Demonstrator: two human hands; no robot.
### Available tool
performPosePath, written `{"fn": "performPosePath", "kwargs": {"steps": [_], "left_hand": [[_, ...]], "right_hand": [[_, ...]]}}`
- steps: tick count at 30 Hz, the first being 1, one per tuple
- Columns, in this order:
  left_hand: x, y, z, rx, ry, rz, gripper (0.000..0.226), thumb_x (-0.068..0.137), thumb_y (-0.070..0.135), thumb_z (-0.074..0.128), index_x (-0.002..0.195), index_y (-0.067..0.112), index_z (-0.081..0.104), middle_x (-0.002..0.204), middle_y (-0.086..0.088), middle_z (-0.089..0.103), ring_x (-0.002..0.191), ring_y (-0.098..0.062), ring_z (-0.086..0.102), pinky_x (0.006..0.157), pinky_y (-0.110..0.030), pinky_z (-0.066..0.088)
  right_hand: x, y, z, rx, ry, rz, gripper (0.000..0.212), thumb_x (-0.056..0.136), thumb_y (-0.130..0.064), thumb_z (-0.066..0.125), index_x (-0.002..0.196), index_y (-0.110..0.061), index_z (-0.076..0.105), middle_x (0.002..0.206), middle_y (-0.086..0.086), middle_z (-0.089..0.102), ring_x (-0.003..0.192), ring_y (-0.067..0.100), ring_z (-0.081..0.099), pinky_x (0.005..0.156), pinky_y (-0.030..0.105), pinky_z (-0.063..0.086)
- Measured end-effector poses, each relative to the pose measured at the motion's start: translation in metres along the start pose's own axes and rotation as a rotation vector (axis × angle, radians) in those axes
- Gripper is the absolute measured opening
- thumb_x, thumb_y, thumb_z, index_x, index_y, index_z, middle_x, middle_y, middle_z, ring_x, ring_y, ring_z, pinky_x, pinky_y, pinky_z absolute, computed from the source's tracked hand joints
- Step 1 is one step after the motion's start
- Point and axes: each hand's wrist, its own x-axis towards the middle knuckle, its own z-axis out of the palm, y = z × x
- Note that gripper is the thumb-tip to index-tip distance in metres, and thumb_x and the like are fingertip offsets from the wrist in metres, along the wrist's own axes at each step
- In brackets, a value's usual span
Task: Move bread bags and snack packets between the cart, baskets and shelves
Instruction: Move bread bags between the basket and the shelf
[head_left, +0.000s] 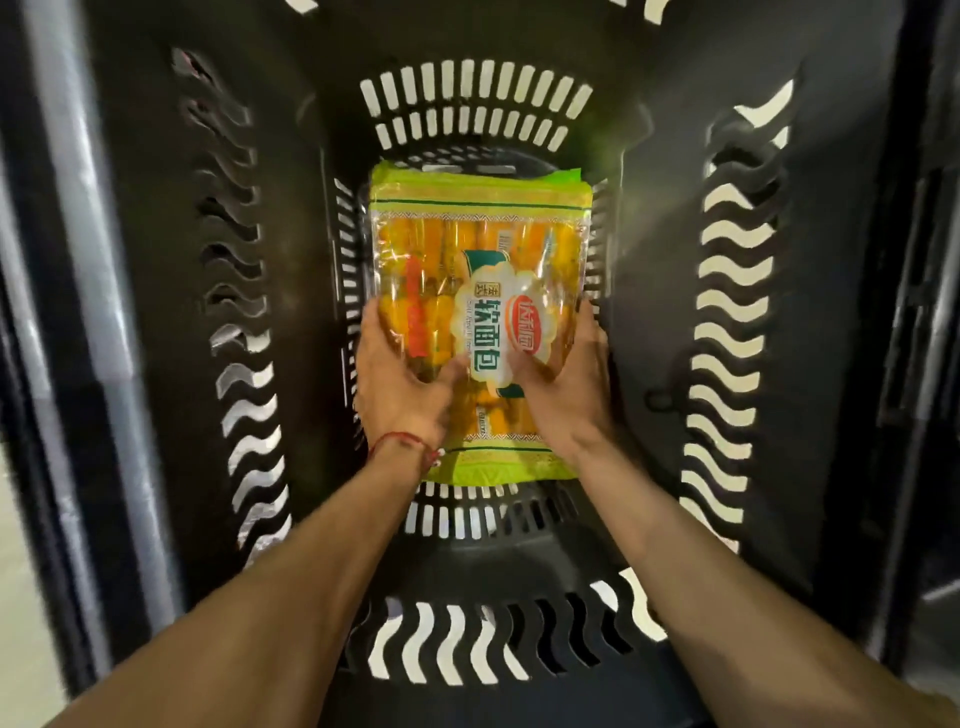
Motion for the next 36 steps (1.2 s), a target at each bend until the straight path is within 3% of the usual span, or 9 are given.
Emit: {"fn": "performPosePath", "kwargs": {"steps": [5,9,14,19,23,27,29,32,36], "left_hand": [[-0.033,0.017,-0.028,-0.044,0.016,-0.061,0.079,0.069,0.033,0.094,0.136,0.033,0.052,0.134,0.011,0.053,0.127,-0.016,0.055,0.114,-0.046,0.043],[-0.056,0.042,-0.050,-0.184,-0.073,-0.166,0.056,0.072,0.032,0.092,0.121,0.024,0.067,0.105,0.005,0.073,0.100,-0.017,0.071,0.098,-0.046,0.057],[-0.090,0.072,-0.079,-0.336,-0.176,-0.147,0.025,0.087,0.018,0.080,0.101,0.032,0.064,0.095,0.009,0.075,0.089,-0.009,0.074,0.090,-0.040,0.061],[-0.133,0.101,-0.119,-0.349,-0.203,-0.113,0.028,0.095,0.021,0.072,0.120,0.025,0.059,0.102,0.010,0.071,0.080,0.003,0.071,0.073,-0.020,0.061],[-0.174,0.126,-0.159,-0.399,-0.235,-0.130,0.031,0.097,0.022,0.069,0.127,0.019,0.061,0.106,0.003,0.074,0.091,-0.007,0.073,0.083,-0.031,0.063],[-0.223,0.149,-0.203,-0.454,-0.258,-0.124,0.029,0.098,0.017,0.067,0.126,0.016,0.062,0.109,0.001,0.074,0.090,-0.008,0.074,0.080,-0.031,0.064],[-0.249,0.158,-0.225,-0.453,-0.273,-0.109,0.028,0.098,0.016,0.067,0.126,0.015,0.062,0.106,-0.001,0.075,0.089,-0.011,0.074,0.078,-0.035,0.064],[-0.288,0.169,-0.253,-0.455,-0.309,-0.093,0.038,0.096,0.023,0.069,0.132,0.013,0.062,0.114,-0.005,0.076,0.101,-0.021,0.075,0.079,-0.039,0.063],[-0.338,0.182,-0.284,-0.442,-0.335,-0.047,0.041,0.097,0.026,0.067,0.135,0.013,0.060,0.120,-0.009,0.074,0.108,-0.029,0.073,0.091,-0.051,0.060]], "right_hand": [[-0.030,-0.019,-0.031,-0.031,0.020,0.028,0.106,0.091,-0.043,0.079,0.168,-0.028,0.007,0.165,-0.003,0.028,0.151,0.013,0.030,0.123,0.030,0.025],[-0.048,-0.042,-0.049,-0.007,0.033,0.083,0.113,0.073,-0.057,0.085,0.164,-0.029,0.023,0.157,0.001,0.043,0.146,0.019,0.044,0.122,0.045,0.039],[-0.087,-0.074,-0.074,-0.014,0.045,0.040,0.097,0.086,-0.034,0.086,0.163,-0.020,0.028,0.149,0.000,0.040,0.140,0.017,0.044,0.120,0.038,0.040],[-0.139,-0.107,-0.100,0.046,-0.011,0.057,0.087,0.090,-0.015,0.081,0.161,-0.023,0.031,0.135,-0.011,0.032,0.129,0.003,0.039,0.111,0.024,0.038],[-0.183,-0.133,-0.124,0.026,0.007,0.038,0.079,0.089,-0.021,0.082,0.156,-0.024,0.040,0.148,-0.005,0.037,0.134,0.011,0.045,0.114,0.031,0.041],[-0.238,-0.157,-0.156,0.064,0.041,-0.034,0.050,0.093,-0.026,0.078,0.139,-0.026,0.057,0.131,-0.005,0.047,0.123,0.018,0.056,0.106,0.036,0.050],[-0.269,-0.167,-0.169,0.060,0.026,-0.022,0.044,0.091,-0.043,0.075,0.130,-0.031,0.059,0.130,-0.003,0.051,0.122,0.019,0.058,0.103,0.036,0.051],[-0.302,-0.157,-0.184,0.093,-0.046,0.035,0.090,0.076,-0.086,0.064,0.147,-0.033,0.048,0.142,-0.002,0.057,0.128,0.019,0.059,0.109,0.048,0.049],[-0.367,-0.178,-0.217,0.289,-0.171,0.060,0.097,0.084,-0.068,0.073,0.162,-0.029,0.030,0.143,-0.011,0.063,0.128,0.010,0.061,0.115,0.042,0.045]]}}
